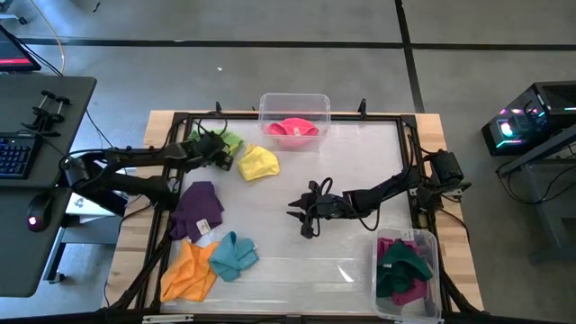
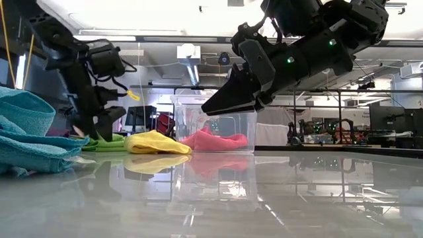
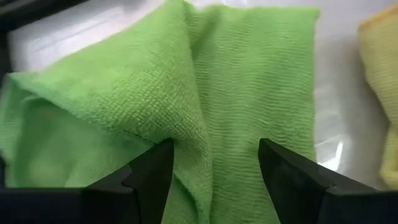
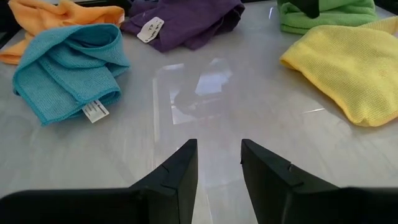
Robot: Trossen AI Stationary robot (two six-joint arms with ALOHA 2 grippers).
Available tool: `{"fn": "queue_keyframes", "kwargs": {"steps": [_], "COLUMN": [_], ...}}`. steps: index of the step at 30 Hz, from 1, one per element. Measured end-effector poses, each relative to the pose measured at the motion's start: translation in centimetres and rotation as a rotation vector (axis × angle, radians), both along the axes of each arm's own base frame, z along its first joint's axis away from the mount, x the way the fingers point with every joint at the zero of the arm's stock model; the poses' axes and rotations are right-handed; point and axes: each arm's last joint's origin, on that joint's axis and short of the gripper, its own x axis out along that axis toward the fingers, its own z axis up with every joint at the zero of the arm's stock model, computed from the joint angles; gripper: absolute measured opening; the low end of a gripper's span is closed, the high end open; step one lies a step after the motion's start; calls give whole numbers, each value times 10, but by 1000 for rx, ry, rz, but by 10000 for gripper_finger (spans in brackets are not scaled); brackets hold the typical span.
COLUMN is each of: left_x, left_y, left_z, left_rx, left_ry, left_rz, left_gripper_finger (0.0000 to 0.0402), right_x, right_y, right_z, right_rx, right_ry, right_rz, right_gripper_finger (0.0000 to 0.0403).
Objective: Sort towels by color in basket
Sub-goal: Put the light green microfiber cloth into the top transparent bin
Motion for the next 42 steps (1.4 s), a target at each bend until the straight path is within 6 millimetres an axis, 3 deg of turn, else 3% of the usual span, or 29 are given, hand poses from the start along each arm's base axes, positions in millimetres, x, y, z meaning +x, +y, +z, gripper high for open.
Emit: {"fn": "queue_keyframes", "kwargs": {"steps": [13,20,25,29,33,42], "left_x": [-11,-20,-16,-16,-12,-2], "left_y": [0,-6,-9,-11,-12,-35], "left_z": [-19,-31,-29,-17,7,69], "left_rx": [-39,-28,14,64,175,496], "left_ry": [-83,-62,-56,-127,-210,-495], "left_rz": [-95,-112,-200,-220,-262,-450], "left_gripper_finger": [154,77,13,9,8,4], "right_x": [0,0,0,0,0,1], "right_y": [0,-2,-2,-1,-2,-4], "right_z": [0,0,0,0,0,1], "right_rx": [0,0,7,7,7,10], "right_ry": [0,0,-1,-1,0,-9], "right_rz": [0,-5,-8,-8,-10,-15], "right_gripper_finger": [119,119,119,119,119,119]}}
